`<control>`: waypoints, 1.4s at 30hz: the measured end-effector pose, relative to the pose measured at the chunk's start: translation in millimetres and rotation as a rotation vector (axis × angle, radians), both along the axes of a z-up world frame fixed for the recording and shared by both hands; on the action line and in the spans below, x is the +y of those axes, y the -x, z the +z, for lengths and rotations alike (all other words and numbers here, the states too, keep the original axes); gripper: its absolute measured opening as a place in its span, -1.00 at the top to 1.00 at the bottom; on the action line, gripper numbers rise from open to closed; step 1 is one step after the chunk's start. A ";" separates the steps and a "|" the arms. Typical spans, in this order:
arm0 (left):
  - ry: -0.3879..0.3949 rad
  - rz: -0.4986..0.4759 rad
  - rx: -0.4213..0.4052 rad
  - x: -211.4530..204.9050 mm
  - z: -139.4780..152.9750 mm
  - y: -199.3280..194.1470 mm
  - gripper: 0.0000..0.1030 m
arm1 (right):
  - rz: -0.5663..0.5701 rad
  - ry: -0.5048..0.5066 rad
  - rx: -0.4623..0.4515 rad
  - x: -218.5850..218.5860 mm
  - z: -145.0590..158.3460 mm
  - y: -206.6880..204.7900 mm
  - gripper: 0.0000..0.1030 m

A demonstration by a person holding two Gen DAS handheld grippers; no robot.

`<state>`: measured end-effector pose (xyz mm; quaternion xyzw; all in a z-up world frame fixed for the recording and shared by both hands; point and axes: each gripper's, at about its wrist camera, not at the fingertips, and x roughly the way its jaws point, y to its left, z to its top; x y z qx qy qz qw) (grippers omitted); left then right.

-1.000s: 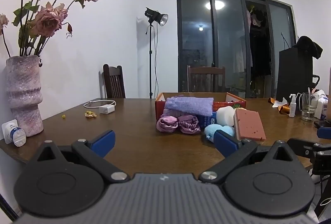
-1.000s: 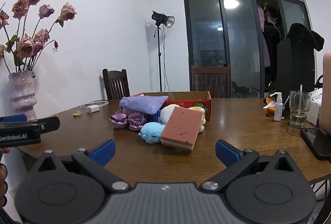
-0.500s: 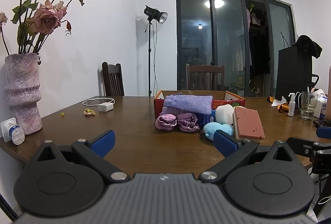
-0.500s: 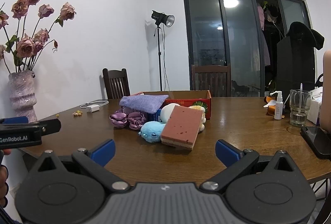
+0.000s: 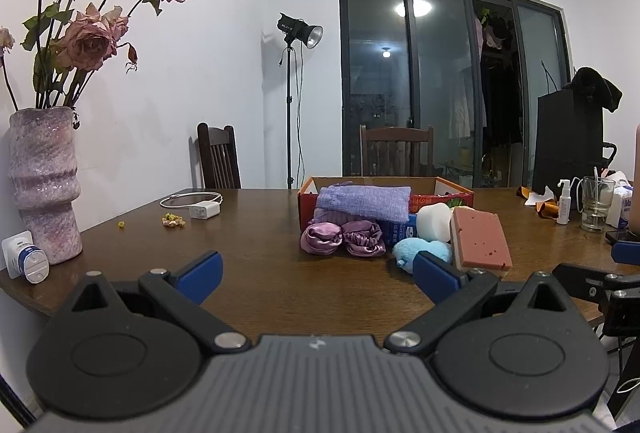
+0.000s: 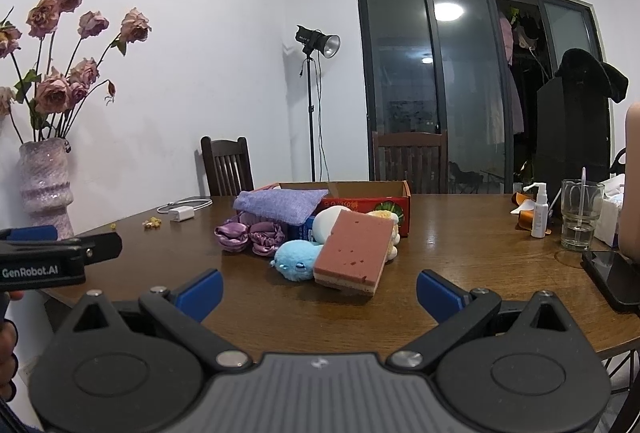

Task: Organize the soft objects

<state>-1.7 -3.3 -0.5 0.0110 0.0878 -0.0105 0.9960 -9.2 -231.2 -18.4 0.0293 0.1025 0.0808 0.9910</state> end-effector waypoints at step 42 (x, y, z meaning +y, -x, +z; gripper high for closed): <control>-0.005 -0.001 0.003 -0.5 0.1 -0.2 -1.00 | 0.009 0.008 -0.001 0.8 0.0 -1.2 -1.00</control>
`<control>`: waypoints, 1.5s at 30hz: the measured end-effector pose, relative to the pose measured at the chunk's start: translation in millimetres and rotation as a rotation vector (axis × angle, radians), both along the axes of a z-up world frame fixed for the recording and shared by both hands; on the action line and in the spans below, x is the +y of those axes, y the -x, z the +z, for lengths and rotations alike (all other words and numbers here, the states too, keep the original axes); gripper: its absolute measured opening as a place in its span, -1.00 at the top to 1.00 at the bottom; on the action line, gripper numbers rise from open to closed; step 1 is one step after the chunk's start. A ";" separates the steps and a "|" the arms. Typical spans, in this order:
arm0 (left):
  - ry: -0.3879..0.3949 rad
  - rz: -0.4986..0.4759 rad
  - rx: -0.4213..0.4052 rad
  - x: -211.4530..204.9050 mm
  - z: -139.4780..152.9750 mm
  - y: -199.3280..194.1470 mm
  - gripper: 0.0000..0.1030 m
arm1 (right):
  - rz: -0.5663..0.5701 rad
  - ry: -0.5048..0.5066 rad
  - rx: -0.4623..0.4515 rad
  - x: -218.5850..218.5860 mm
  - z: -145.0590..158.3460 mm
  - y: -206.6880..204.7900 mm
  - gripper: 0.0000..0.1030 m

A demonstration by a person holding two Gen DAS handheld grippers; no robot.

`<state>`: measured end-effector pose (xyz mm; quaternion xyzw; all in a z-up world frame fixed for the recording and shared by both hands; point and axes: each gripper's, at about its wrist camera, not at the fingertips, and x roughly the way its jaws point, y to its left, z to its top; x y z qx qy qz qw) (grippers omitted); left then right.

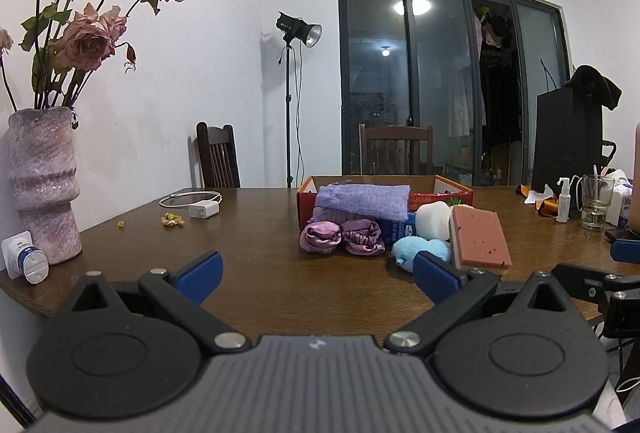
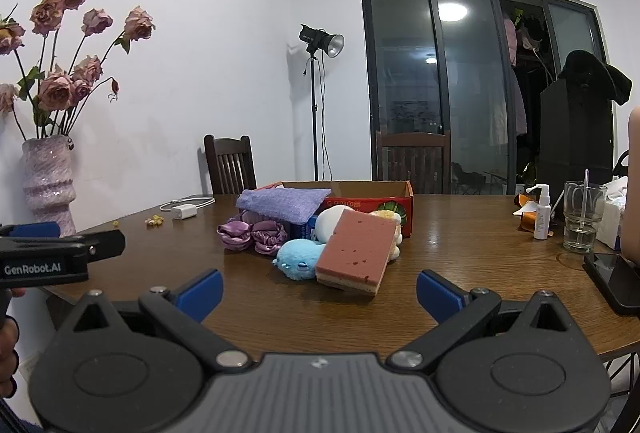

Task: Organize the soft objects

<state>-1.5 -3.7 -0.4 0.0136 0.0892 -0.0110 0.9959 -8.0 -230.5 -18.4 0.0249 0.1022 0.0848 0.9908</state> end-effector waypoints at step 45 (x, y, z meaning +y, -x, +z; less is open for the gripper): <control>0.103 -0.356 0.344 -91.9 -21.1 -175.6 -0.34 | 0.018 -0.145 0.186 -73.7 6.4 -217.8 -0.93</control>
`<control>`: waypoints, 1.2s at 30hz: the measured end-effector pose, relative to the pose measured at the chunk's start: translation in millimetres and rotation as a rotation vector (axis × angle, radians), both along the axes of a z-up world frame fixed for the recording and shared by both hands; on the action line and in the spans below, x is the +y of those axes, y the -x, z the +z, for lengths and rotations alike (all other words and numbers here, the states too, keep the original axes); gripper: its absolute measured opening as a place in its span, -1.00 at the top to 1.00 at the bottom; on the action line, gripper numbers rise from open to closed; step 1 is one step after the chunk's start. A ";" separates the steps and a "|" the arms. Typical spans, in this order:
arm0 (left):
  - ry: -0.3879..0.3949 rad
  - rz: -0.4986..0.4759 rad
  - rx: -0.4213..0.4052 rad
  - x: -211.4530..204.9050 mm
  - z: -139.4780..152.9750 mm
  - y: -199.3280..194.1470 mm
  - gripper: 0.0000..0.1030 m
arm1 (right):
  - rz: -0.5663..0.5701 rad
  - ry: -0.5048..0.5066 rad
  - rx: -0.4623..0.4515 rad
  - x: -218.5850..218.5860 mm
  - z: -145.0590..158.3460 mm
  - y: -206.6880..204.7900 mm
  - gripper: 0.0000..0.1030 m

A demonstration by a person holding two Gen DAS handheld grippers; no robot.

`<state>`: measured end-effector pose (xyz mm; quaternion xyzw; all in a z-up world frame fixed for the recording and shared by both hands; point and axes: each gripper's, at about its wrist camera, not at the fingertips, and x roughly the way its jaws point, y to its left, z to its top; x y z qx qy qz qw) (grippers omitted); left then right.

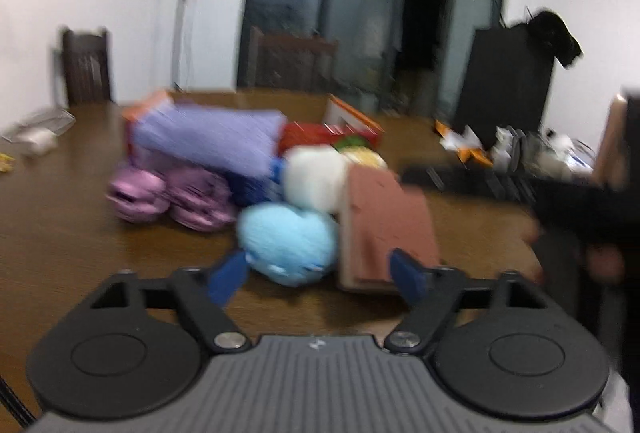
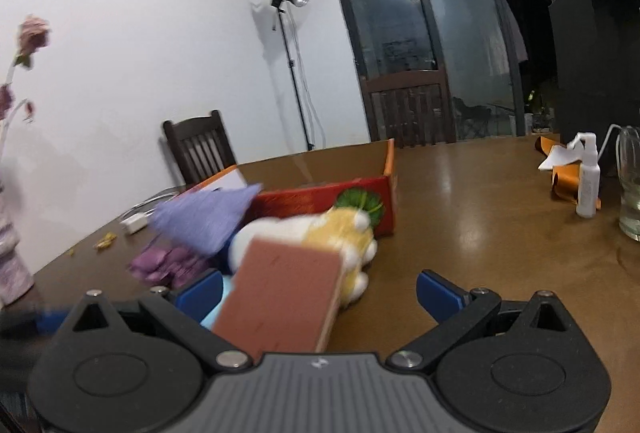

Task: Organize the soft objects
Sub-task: 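Reach both grippers to the pink sponge block and close on it, then lift the pink sponge with both grippers and carry it over the cardboard box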

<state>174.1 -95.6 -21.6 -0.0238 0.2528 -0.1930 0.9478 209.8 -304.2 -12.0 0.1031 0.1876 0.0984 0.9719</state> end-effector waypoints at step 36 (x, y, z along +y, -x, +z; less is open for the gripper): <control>0.153 0.024 0.189 67.3 -2.6 41.8 0.26 | 0.189 -0.234 0.156 12.0 -32.2 54.5 0.15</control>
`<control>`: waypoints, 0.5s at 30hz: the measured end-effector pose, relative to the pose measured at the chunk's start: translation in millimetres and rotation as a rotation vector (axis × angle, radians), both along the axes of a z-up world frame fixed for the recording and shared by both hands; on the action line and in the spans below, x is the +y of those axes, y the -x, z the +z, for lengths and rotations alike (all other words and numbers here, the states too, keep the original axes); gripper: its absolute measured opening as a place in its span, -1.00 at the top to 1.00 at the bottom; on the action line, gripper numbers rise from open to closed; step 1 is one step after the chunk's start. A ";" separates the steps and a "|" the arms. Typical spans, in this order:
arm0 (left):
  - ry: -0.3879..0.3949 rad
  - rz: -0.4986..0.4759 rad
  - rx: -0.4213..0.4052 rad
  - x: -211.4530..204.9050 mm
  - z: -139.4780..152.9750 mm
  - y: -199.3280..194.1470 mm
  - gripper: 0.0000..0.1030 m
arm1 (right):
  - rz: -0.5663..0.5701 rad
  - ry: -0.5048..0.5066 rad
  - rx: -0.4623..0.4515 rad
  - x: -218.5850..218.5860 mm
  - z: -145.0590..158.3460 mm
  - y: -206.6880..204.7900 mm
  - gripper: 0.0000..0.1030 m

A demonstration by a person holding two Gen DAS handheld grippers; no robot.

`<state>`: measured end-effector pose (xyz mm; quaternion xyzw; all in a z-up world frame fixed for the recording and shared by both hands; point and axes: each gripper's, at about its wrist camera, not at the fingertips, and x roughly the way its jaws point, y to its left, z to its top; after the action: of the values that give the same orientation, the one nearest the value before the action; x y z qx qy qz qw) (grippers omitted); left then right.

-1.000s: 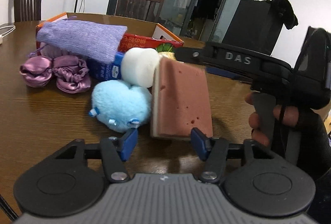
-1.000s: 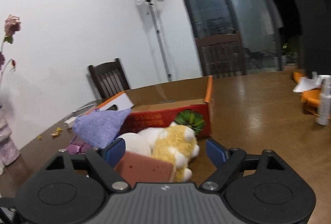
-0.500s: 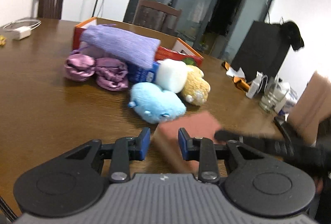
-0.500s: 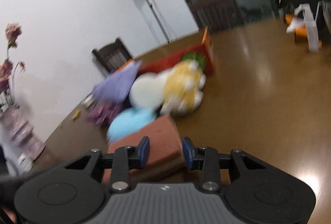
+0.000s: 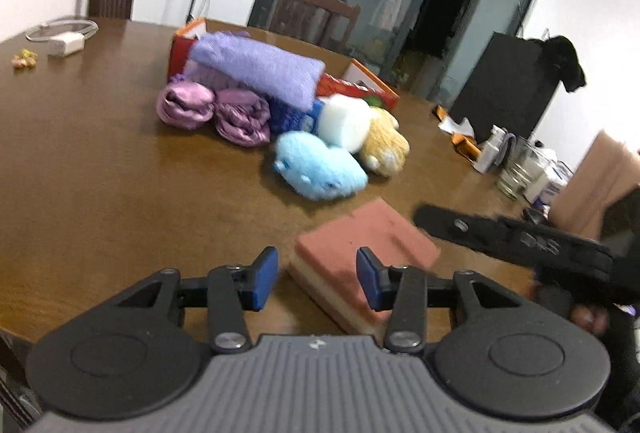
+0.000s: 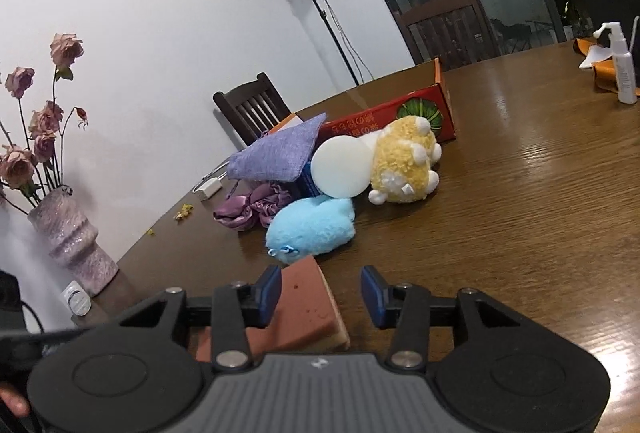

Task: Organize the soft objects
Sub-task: 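Lift the pink sponge with both grippers and carry it over the cardboard box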

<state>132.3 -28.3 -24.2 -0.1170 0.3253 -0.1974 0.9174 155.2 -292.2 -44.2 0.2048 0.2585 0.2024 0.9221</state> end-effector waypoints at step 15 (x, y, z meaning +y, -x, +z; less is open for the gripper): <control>0.108 0.083 0.007 19.9 -8.8 -23.5 0.27 | 0.037 -0.049 0.038 17.9 -8.2 2.8 0.27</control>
<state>155.9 -8.4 -33.0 -0.1804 0.3121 -0.1761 0.9160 152.4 -274.3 -52.4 0.2264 0.2747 0.2215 0.9079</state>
